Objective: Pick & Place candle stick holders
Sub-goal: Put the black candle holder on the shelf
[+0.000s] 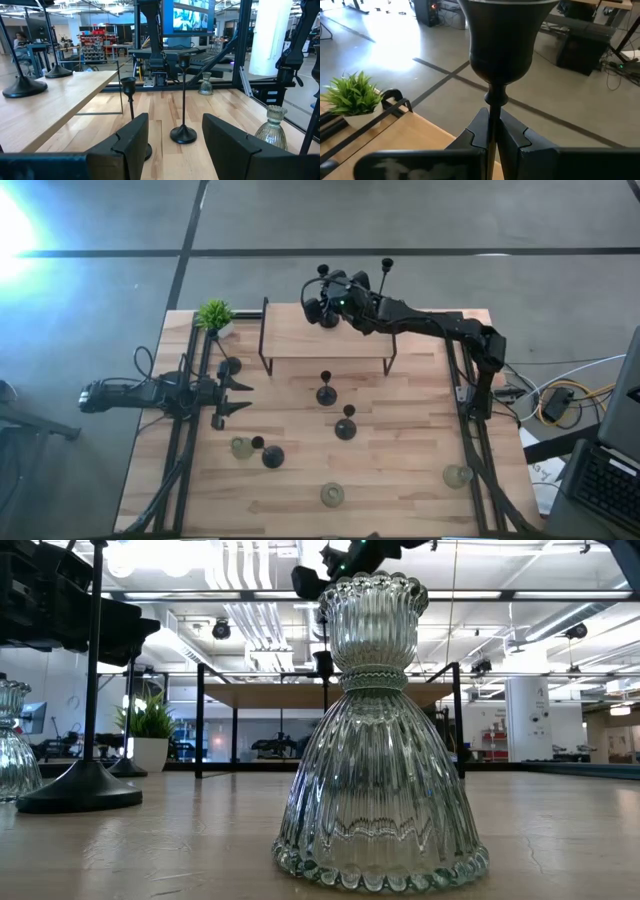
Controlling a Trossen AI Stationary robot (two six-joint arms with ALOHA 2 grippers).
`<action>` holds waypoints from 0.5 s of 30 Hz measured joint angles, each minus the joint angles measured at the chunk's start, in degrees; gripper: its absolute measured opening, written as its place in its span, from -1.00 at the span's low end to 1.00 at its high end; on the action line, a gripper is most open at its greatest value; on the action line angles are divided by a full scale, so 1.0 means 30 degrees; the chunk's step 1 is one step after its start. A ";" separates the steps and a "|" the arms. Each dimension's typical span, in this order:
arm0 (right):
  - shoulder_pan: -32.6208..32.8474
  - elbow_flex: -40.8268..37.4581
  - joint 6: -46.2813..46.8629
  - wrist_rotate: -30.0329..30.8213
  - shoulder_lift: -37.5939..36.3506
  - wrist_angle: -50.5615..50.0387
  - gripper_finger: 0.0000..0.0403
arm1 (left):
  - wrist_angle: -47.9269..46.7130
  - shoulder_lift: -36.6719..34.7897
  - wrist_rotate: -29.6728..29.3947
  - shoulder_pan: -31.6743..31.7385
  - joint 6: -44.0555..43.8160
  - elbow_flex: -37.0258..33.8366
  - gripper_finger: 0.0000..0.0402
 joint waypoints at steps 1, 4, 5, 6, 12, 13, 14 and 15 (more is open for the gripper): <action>-0.0052 0.0000 0.0017 -0.0004 0.0000 -0.0007 -0.95 | 0.0000 0.0000 0.0000 0.0000 0.0003 0.0007 -0.05; -0.0195 0.0000 0.0043 -0.0011 0.0000 -0.0072 -0.95 | 0.0000 0.0000 0.0000 0.0000 0.0003 0.0003 -0.05; -0.0253 0.0000 0.0082 -0.0004 0.0000 -0.0099 -0.95 | 0.0000 0.0000 0.0000 0.0000 -0.0004 0.0004 -0.05; -0.0284 0.0000 0.0131 -0.0019 0.0000 -0.0107 -0.95 | 0.0000 0.0000 0.0000 0.0000 0.0002 0.0006 -0.05; -0.0448 0.0000 0.0161 -0.0004 0.0000 -0.0205 -0.95 | 0.0000 0.0000 0.0007 0.0000 0.0003 0.0007 -0.05; -0.0482 0.0000 0.0229 -0.0004 0.0000 -0.0235 -0.95 | 0.0000 0.0000 0.0007 -0.0002 -0.0001 0.0002 -0.05; -0.0536 0.0000 0.0303 -0.0004 0.0000 -0.0302 -0.95 | 0.0000 0.0000 0.0007 0.0000 0.0001 0.0004 -0.05; -0.0569 0.0000 0.0347 -0.0004 -0.0006 -0.0346 -0.95 | 0.0000 0.0000 0.0012 0.0000 0.0003 0.0005 -0.05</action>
